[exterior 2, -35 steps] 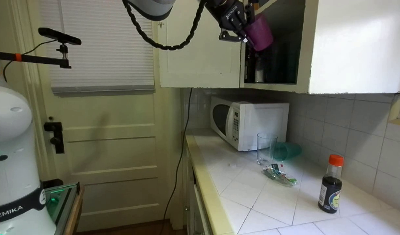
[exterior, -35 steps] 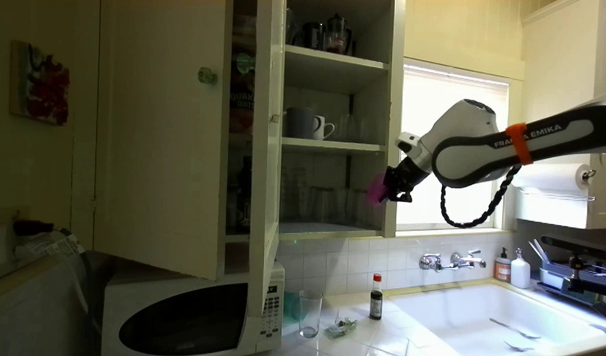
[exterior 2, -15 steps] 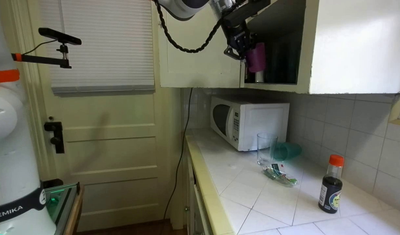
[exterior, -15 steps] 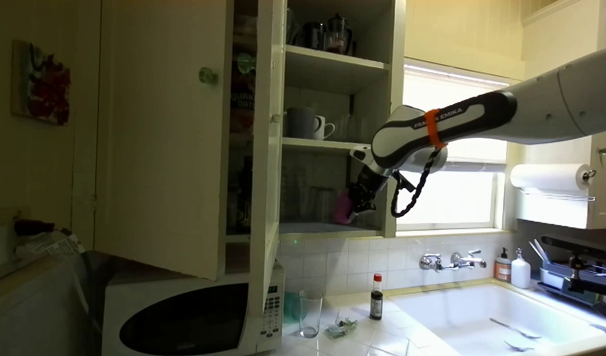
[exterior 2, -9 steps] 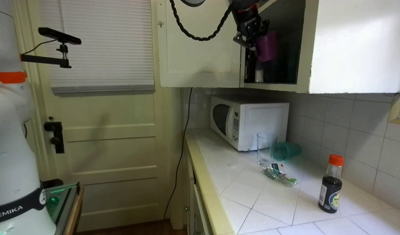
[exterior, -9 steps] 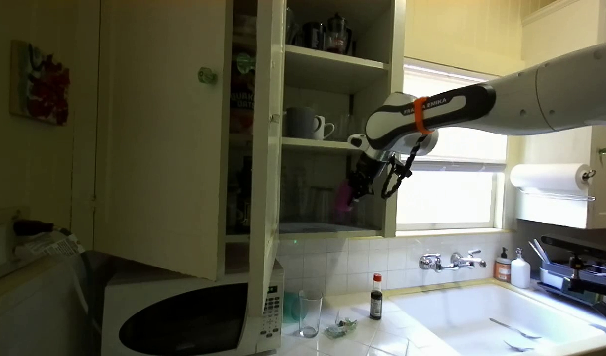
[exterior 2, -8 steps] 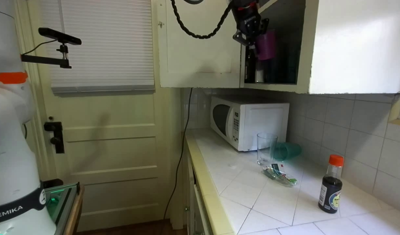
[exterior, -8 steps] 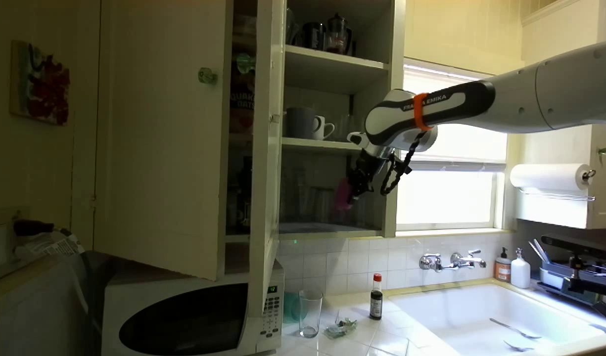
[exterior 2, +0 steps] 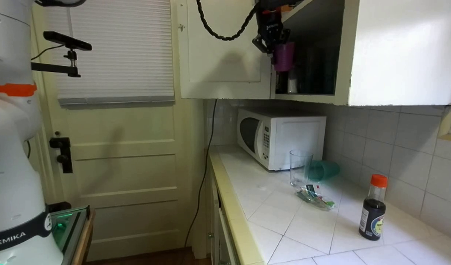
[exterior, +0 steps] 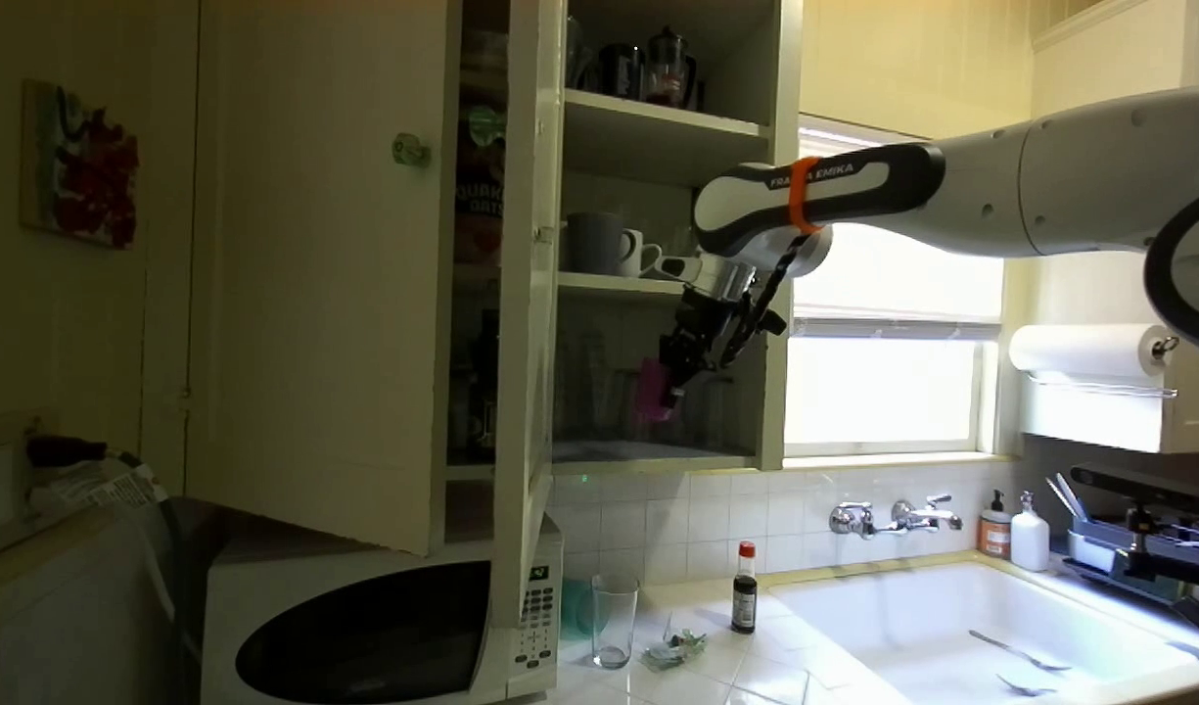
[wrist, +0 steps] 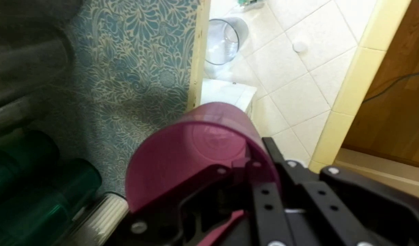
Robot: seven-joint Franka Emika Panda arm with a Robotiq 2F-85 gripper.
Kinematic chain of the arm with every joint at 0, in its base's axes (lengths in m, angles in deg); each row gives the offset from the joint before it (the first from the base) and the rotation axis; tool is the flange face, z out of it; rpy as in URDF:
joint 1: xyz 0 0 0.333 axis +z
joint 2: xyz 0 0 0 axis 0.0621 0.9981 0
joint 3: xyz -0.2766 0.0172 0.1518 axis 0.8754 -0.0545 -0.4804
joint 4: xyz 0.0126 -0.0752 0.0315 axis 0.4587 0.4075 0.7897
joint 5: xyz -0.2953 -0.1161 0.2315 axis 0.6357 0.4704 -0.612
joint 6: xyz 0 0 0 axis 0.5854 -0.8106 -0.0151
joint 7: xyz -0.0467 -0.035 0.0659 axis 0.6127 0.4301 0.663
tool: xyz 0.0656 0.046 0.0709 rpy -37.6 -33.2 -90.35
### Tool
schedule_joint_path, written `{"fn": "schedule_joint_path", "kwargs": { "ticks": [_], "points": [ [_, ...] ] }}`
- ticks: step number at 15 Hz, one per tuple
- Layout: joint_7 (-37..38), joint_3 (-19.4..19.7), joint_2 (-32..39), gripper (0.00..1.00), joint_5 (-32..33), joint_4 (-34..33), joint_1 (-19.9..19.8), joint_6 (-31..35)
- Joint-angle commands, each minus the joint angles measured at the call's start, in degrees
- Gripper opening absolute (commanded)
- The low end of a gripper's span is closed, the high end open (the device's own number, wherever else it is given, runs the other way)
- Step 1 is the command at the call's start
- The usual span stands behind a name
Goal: Put the purple cup on the bottom shelf of the open upper cabinet.
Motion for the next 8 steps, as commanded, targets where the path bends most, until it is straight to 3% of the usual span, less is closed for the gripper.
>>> {"fn": "schedule_joint_path", "kwargs": {
  "ticks": [1,6,8],
  "points": [
    [3.21,-2.07,2.31,0.01,1.43,-3.75,-1.14,-7.04],
    [8.54,-3.40,4.78,0.01,2.39,-6.42,-0.82,-17.91],
    [11.15,-3.73,5.51,0.01,2.90,-6.89,-0.75,-18.05]
  ]
}}
